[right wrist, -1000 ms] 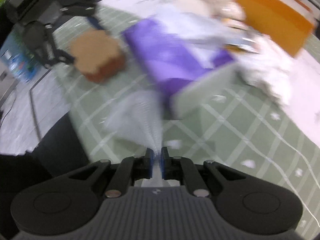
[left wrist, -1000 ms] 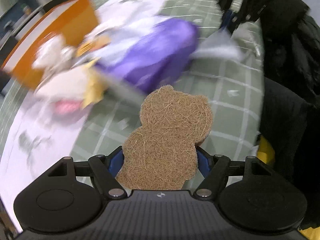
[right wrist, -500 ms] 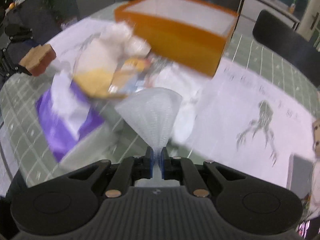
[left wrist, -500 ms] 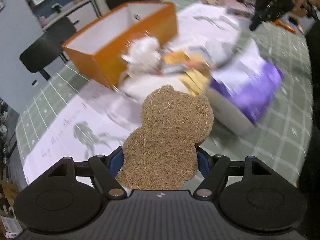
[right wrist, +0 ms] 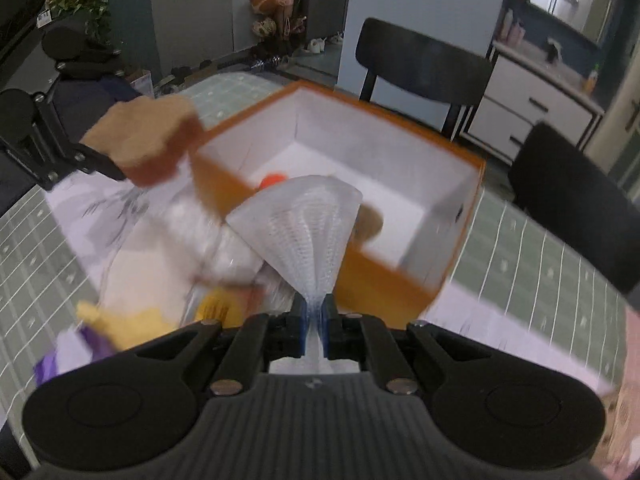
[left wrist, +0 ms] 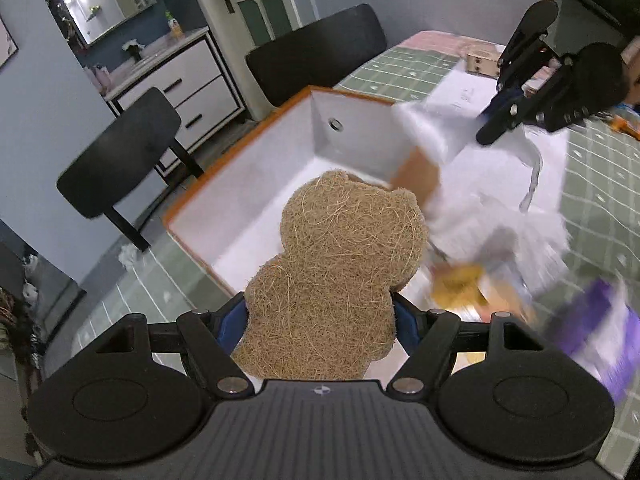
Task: Organize soft objects
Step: 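Lift the bear mat with the left tool while the right tool lifts the mesh bag toward the box, then open the left tool to drop the bear mat while the right tool releases the mesh bag in the box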
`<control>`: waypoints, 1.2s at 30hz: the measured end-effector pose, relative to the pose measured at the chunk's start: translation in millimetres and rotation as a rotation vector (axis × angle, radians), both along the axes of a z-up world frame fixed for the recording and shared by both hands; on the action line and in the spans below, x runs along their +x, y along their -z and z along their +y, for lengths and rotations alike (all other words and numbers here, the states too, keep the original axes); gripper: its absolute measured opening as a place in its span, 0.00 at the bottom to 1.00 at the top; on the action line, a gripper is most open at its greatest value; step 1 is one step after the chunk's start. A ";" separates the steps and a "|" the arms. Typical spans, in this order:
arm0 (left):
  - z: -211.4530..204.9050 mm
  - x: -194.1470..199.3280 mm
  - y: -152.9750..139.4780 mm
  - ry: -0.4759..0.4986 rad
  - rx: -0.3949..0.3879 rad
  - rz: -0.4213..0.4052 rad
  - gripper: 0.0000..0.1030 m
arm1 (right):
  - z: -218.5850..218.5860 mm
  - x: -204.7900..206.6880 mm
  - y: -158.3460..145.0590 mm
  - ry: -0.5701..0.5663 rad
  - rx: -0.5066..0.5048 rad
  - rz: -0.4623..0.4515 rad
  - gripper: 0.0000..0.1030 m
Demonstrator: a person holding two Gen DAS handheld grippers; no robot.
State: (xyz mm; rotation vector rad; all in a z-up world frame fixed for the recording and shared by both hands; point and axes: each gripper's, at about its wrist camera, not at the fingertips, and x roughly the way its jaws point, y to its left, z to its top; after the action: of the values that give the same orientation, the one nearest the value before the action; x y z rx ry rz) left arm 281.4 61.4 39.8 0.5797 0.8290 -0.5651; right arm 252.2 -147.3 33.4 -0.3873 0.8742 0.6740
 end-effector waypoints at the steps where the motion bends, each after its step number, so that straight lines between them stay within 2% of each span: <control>1: -4.6 8.0 0.0 -0.008 0.001 0.001 0.82 | 4.7 8.3 -2.6 -0.002 -0.001 -0.004 0.05; 5: -19.6 45.6 4.4 -0.035 0.017 0.000 0.82 | 20.6 46.5 -8.4 -0.001 -0.001 -0.026 0.05; 11: -25.1 93.3 19.3 -0.117 0.016 -0.003 0.82 | 31.7 104.4 -10.5 0.065 0.039 -0.047 0.05; 16: -30.2 125.6 50.4 -0.156 0.083 0.035 0.82 | 37.0 137.2 21.6 0.118 -0.011 -0.022 0.05; 19: -33.0 141.5 68.0 -0.161 0.128 0.058 0.82 | 42.6 154.8 47.2 0.138 -0.074 -0.005 0.05; 23: -36.0 154.6 86.4 -0.181 0.170 0.067 0.82 | 51.2 168.0 70.3 0.134 -0.126 0.019 0.05; 26: -41.9 160.5 99.7 -0.175 0.230 0.068 0.82 | 57.4 173.3 82.4 0.114 -0.147 0.029 0.05; 28: -44.1 163.5 104.8 -0.165 0.257 0.069 0.82 | 61.2 179.0 89.8 0.106 -0.164 0.034 0.05; 34: -49.6 167.5 109.4 -0.171 0.269 0.059 0.85 | 69.8 188.4 107.5 0.095 -0.233 0.051 0.06; 36: -53.3 166.5 113.9 -0.158 0.289 0.067 0.87 | 71.7 192.5 111.4 0.090 -0.244 0.059 0.09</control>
State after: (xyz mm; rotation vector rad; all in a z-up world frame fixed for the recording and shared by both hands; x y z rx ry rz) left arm 447.8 8.1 -74.1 0.7537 1.0193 -0.3231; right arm 444.7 -75.7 -78.0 -0.5449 1.0283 0.4985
